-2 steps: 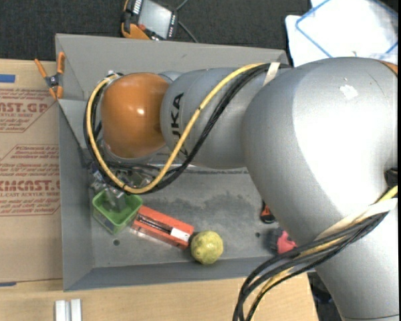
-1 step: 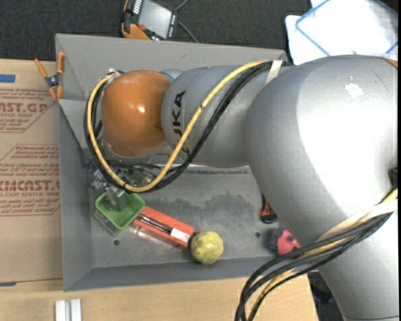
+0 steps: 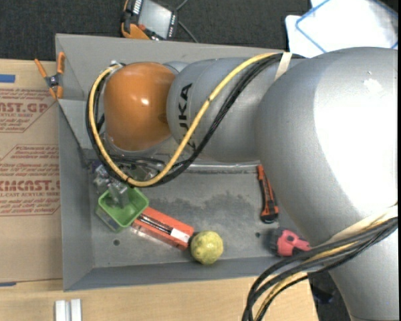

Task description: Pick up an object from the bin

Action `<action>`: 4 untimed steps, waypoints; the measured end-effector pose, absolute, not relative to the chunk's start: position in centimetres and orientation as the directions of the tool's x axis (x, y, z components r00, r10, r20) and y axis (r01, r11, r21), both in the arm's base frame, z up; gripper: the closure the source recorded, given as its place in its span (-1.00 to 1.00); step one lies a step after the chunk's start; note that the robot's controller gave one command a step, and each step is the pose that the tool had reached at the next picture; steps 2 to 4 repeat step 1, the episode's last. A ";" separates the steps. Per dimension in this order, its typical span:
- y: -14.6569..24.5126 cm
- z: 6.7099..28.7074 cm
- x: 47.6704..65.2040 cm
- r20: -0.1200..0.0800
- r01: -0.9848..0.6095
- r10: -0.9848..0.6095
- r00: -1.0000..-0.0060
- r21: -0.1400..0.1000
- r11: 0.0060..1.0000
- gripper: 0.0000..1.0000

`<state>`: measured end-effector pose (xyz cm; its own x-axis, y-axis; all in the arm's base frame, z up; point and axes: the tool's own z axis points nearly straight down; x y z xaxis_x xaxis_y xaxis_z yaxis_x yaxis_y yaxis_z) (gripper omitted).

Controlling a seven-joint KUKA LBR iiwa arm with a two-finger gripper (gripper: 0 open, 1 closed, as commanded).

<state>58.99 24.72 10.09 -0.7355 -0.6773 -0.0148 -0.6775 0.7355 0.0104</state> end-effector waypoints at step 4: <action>24.8 14.1 59.2 -0.020 -0.678 -0.677 -0.735 0.007 0.735 1.00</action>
Offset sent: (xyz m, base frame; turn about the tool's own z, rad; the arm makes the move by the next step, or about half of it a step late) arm 0.0008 0.0003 0.0556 -0.0001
